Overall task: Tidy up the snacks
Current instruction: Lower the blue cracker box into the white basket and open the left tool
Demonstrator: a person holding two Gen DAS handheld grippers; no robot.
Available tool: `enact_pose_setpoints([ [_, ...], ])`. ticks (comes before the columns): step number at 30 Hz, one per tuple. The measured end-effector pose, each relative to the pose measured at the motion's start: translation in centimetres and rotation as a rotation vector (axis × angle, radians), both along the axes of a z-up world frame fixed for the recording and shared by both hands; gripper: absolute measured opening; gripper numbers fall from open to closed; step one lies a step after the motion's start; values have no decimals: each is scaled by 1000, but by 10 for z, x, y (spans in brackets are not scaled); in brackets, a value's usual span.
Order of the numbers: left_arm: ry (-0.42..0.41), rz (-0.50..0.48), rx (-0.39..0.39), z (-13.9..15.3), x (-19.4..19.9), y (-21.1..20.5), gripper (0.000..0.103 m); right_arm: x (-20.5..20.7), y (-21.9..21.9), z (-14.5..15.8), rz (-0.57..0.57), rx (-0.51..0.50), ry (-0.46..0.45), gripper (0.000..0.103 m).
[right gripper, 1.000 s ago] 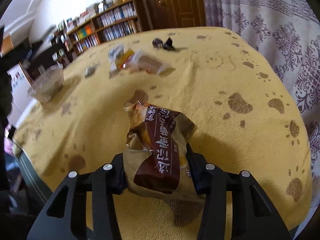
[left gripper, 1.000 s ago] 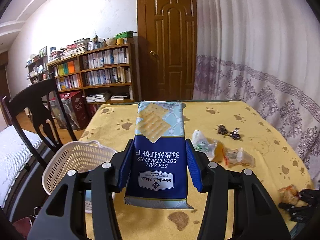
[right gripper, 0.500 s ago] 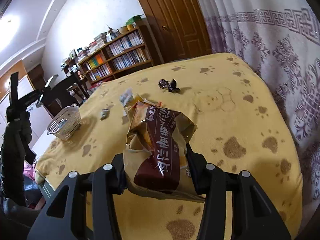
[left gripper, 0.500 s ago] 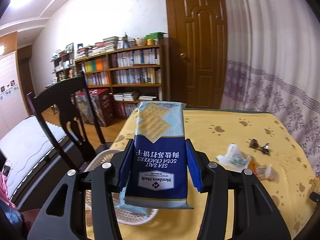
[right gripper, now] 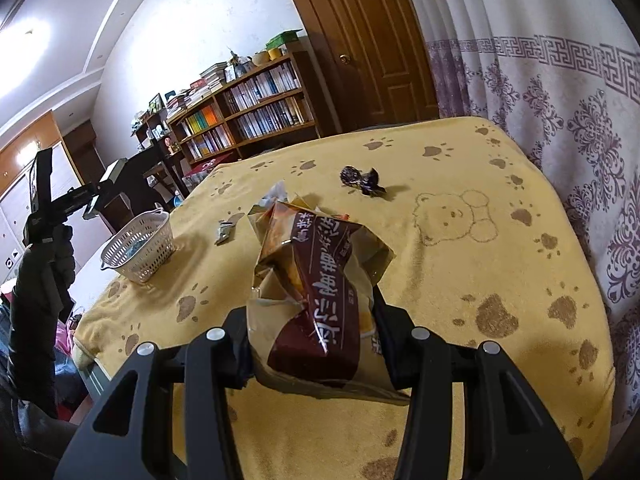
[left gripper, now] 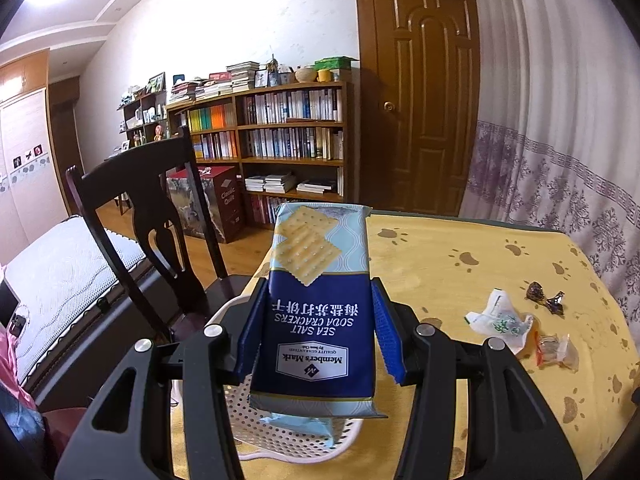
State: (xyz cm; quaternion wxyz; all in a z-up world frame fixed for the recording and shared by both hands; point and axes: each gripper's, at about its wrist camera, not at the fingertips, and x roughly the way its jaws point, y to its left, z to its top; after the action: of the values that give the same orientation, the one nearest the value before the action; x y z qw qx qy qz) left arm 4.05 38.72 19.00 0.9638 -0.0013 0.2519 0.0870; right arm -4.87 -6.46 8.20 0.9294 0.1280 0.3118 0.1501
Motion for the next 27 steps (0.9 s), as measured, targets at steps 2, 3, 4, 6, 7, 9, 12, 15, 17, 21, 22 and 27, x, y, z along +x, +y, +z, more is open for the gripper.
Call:
enact_pose_setpoints([
  [2,2,6,-6,-2,2,6,51,2,5,1,9,-3,0,47],
  [3,4,10,-8,-3,3,9,51,3,9,1,13,-4,1,47],
  [4,5,14,-11,-5,4,12,51,4,12,2,17,-5,2,47],
  [6,7,20,-18,-8,5,19,51,6,19,3,24,-7,2,47],
  [7,8,22,-20,-9,5,23,51,7,22,4,26,-7,1,47],
  [9,9,26,-27,-12,6,30,51,9,29,7,31,-5,-3,47],
  [12,7,24,-35,-17,8,38,51,11,39,11,35,-3,-10,47],
  [15,5,20,-47,-21,8,49,51,14,52,15,41,1,-14,47],
  [17,0,18,-56,-22,7,56,51,16,60,16,49,2,-13,47],
  [21,-10,12,-76,-26,6,72,51,26,84,19,80,-5,-1,47],
  [22,-10,6,-82,-28,6,75,51,28,92,20,88,-10,3,47],
  [27,0,-14,-130,-41,13,90,54,41,133,25,138,-29,15,47],
])
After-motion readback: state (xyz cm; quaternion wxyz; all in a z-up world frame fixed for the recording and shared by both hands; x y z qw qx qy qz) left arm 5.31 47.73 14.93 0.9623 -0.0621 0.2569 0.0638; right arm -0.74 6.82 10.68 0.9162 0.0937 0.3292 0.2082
